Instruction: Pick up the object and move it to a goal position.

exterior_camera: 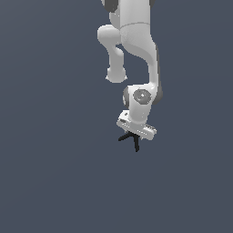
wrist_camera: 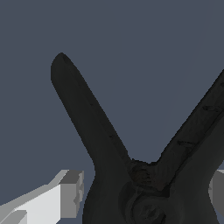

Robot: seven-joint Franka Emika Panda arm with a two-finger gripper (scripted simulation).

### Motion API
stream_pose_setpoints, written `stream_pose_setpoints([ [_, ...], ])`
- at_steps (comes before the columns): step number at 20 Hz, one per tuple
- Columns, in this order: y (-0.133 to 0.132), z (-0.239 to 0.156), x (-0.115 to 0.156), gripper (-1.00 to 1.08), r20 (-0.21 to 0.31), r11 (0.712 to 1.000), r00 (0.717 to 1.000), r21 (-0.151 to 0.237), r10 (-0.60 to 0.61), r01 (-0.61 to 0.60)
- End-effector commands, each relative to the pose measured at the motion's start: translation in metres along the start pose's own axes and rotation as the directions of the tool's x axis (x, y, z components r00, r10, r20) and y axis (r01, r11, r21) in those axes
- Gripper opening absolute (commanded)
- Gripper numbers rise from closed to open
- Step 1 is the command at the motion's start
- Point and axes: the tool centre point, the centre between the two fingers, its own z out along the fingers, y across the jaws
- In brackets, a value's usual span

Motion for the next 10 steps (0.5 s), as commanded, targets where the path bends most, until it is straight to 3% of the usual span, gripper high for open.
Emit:
stream_pose_setpoints([
  [1, 0.004, -0.005, 0.003, -1.0, -0.002, 1.0, 1.0, 0.001, 0.001, -0.001],
  [10, 0.054, -0.044, 0.025, -1.0, -0.001, 1.0, 1.0, 0.001, 0.001, -0.001],
])
